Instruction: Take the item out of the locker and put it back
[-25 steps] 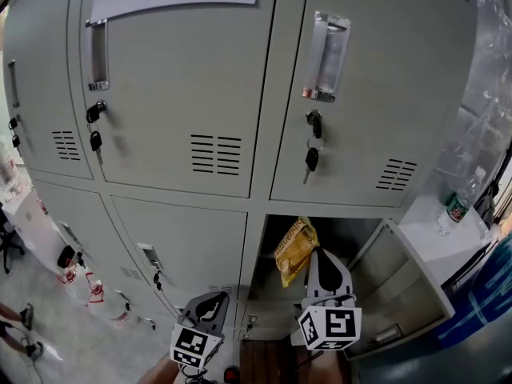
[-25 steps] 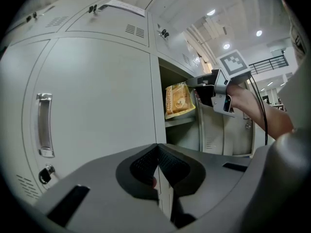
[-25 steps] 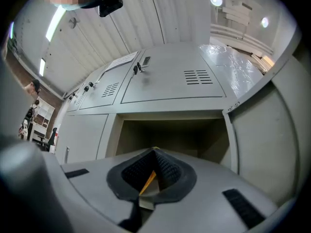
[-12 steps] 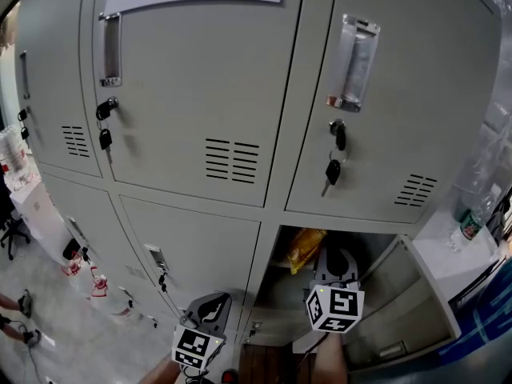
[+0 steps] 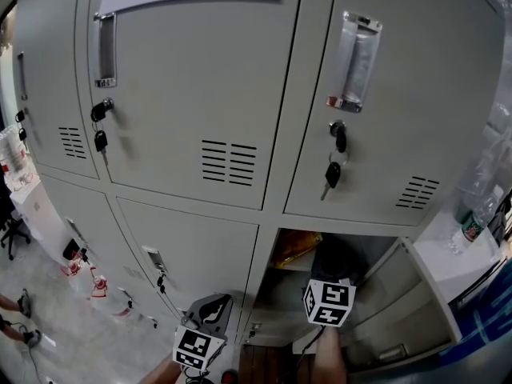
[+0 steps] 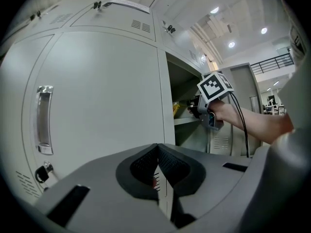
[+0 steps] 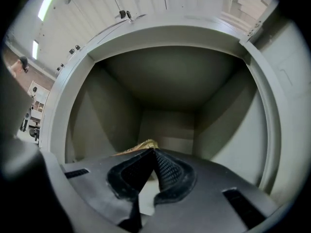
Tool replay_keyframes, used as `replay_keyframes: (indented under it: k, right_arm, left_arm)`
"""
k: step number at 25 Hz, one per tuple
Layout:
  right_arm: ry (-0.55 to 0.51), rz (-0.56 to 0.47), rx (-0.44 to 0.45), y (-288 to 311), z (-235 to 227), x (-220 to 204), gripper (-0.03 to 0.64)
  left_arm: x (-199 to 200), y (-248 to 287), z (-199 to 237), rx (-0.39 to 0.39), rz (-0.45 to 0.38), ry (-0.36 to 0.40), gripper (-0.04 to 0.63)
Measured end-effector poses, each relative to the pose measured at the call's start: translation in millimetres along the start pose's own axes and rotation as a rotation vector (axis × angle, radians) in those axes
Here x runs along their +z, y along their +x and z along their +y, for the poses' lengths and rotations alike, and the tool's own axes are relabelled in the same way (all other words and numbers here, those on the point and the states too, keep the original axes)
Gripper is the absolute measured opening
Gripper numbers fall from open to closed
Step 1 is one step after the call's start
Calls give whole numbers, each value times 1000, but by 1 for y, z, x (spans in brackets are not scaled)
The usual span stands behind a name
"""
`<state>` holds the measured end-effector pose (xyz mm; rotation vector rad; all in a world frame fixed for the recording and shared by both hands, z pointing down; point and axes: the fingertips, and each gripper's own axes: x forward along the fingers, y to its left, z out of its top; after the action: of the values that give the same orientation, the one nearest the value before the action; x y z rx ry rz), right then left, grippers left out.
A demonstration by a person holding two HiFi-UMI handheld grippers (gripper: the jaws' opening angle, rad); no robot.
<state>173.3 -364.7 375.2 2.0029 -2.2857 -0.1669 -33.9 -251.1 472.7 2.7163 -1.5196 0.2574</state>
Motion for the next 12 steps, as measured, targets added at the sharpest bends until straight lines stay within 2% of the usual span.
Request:
replay_keyframes:
  k: [12]
  right_arm:
    - [-21,73,-16,-4,4,-35,18]
  left_arm:
    - [-7,2,-3,-13,15,-8,21]
